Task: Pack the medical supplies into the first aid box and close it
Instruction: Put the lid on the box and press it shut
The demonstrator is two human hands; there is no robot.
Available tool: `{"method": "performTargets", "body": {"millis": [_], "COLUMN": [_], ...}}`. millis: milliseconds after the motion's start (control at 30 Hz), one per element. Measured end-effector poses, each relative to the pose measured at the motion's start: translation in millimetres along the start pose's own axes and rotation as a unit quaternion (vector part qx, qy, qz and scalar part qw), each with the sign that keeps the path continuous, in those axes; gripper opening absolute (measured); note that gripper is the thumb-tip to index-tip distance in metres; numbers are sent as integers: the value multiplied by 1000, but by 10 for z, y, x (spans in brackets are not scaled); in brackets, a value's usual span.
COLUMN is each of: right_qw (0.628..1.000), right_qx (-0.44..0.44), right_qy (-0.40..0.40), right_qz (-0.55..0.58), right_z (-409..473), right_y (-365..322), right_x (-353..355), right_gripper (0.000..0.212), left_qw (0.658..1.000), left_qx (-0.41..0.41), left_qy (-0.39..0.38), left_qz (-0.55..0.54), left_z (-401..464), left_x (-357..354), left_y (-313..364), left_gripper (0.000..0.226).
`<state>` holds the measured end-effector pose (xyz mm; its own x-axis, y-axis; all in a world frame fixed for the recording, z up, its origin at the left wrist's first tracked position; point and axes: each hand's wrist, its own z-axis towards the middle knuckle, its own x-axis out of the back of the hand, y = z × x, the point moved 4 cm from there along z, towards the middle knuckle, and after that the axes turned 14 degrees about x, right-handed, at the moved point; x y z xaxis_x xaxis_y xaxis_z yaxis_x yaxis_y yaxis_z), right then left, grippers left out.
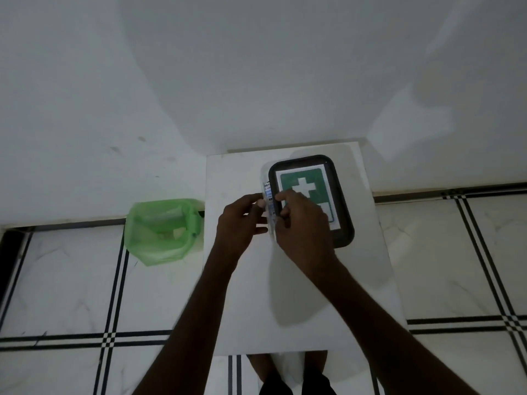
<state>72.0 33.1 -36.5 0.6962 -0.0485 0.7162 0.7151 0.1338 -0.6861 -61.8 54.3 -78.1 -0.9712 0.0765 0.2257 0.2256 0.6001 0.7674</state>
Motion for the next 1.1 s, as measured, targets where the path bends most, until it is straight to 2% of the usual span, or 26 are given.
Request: {"method": "performTargets", "body": {"millis": [67, 167, 233, 300, 400, 500, 600, 667, 800, 900, 967, 1033, 1100], "right_qw": [999, 992, 988, 989, 992, 992, 993, 992, 963, 969, 969, 943, 896], "right_qx": [4, -14, -84, -134, -113, -111, -103, -124, -252, -233, -230, -280, -327], "right_qy": [33, 110, 76, 20, -5, -4, 8, 15, 0, 4, 4, -19, -21], "right_qz": [11, -67, -105, -63, -50, -60, -51, -23, 92, 82, 90, 180, 299], "right_z": [-43, -162, -191, -180, -162, -173, -171, -160, -124, -106, -173, -318, -457], "right_y": [45, 284, 523, 678, 666, 676, 707, 755, 971, 946, 959, 1037, 1085], "right_x": [150, 439, 478, 398, 284, 212, 229, 280, 312, 320, 330, 313, 313], "right_gripper": [24, 31, 45, 51, 53, 57, 53, 46, 48, 46, 41, 39, 40], "left_qw": [1000, 996, 992, 985, 977, 985, 984, 987, 990, 990, 993, 997, 993], "left_qx": [-11, -37, -48, -62, -64, -55, -58, -47, -14, -16, 1, 52, 117], "left_qy": [8, 57, 84, 116, 140, 112, 109, 111, 125, 131, 106, 58, 1], "left_qz": [10, 63, 79, 115, 144, 116, 127, 102, 69, 51, 43, 29, -6], "left_z": [20, 17, 3, 9, 31, 27, 16, 40, 78, 53, 9, -65, -186], "left_x": [-13, -14, -28, -50, -45, -46, -56, -53, -48, -74, -89, -87, -112], "left_y": [41, 71, 87, 124, 157, 150, 157, 156, 121, 103, 29, -146, -326], "left_gripper": [28, 34, 36, 32, 24, 27, 28, 28, 25, 24, 27, 36, 44]}}
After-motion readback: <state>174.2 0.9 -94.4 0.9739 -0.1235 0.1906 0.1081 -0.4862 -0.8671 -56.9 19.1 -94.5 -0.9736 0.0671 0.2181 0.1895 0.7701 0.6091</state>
